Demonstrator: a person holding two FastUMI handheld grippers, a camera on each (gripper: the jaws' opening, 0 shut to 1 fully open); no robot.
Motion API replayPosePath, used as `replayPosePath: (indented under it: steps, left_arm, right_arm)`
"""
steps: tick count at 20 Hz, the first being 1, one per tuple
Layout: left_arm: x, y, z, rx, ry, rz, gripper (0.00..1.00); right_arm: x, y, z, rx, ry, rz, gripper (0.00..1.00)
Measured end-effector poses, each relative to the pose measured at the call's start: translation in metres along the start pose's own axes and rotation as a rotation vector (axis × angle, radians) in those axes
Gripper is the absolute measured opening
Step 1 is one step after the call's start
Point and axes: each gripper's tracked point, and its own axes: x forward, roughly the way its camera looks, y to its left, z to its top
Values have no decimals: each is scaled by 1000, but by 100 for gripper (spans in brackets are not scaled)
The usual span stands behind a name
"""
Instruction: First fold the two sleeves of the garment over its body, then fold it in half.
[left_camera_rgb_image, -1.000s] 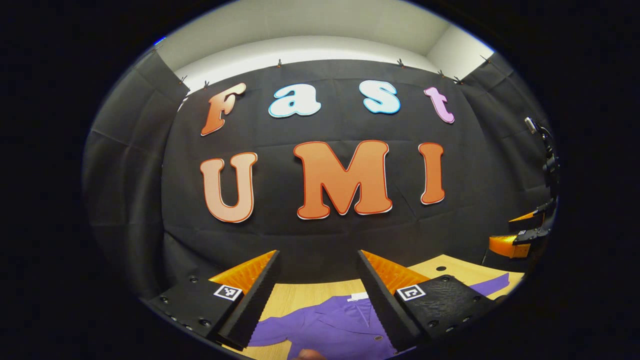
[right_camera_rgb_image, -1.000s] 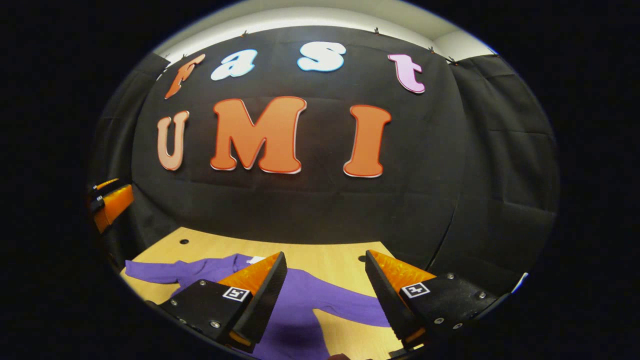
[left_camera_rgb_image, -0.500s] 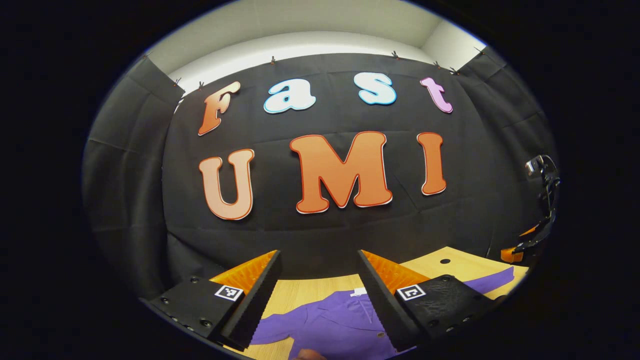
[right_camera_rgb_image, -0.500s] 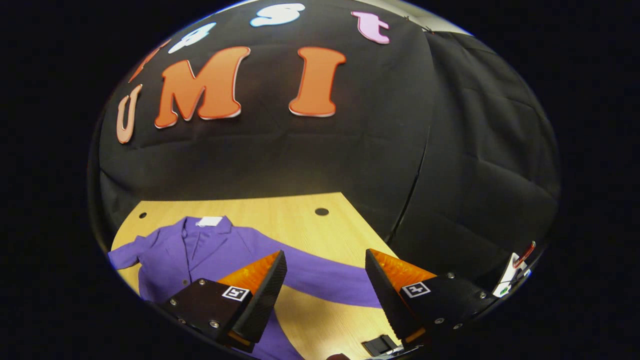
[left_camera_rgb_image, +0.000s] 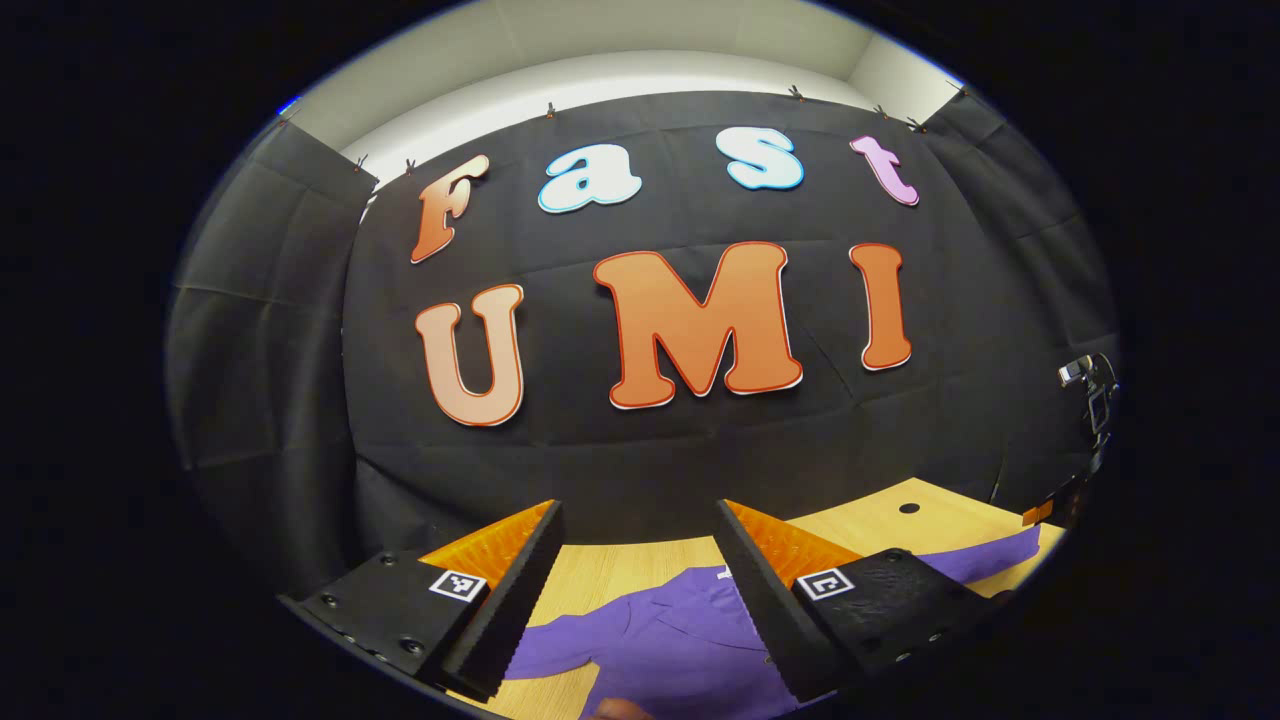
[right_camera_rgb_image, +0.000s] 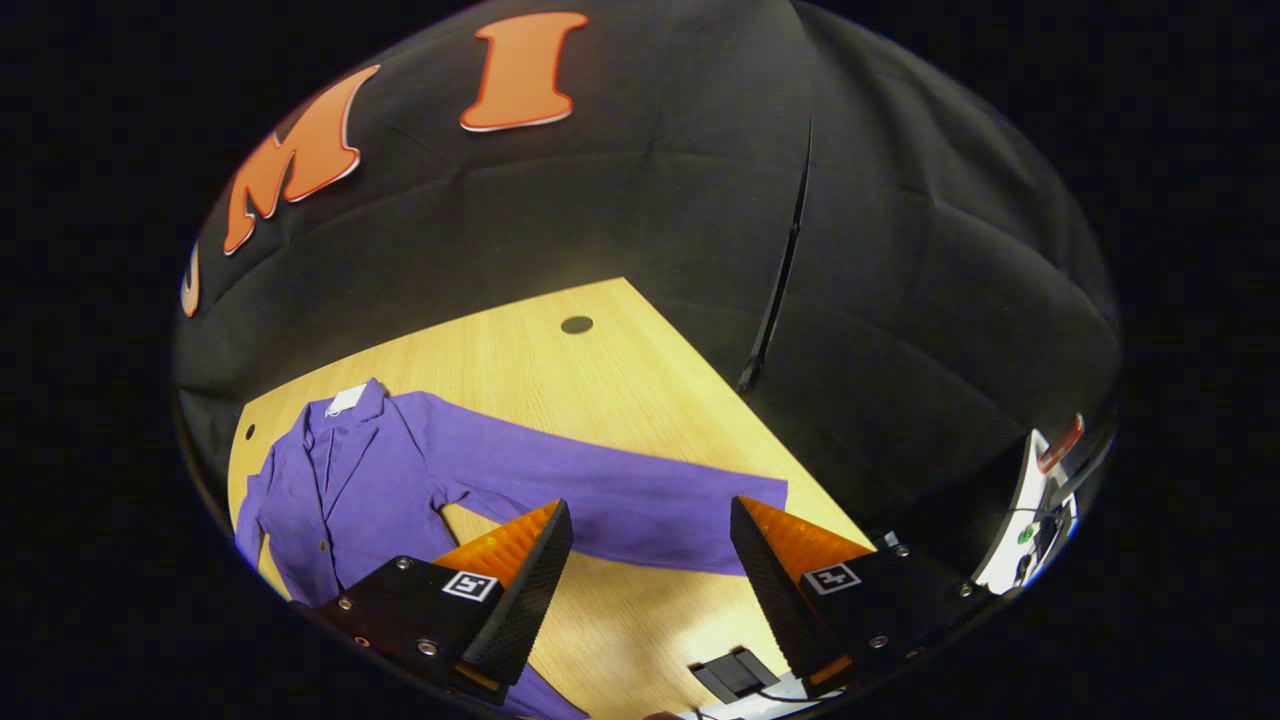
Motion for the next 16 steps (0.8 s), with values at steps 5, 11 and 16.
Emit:
replayPosePath:
  steps: [5,11,16]
  left_arm:
    - [0,1,-2,26,23,6,97]
    - [-1,1,-5,42,60,13,96]
    - [0,0,-7,59,87,4,96]
  right_arm:
    - [26,-28,-26,44,158,16,95]
    - [60,-65,-49,158,363,29,95]
    - [82,-81,-66,201,478,36,93]
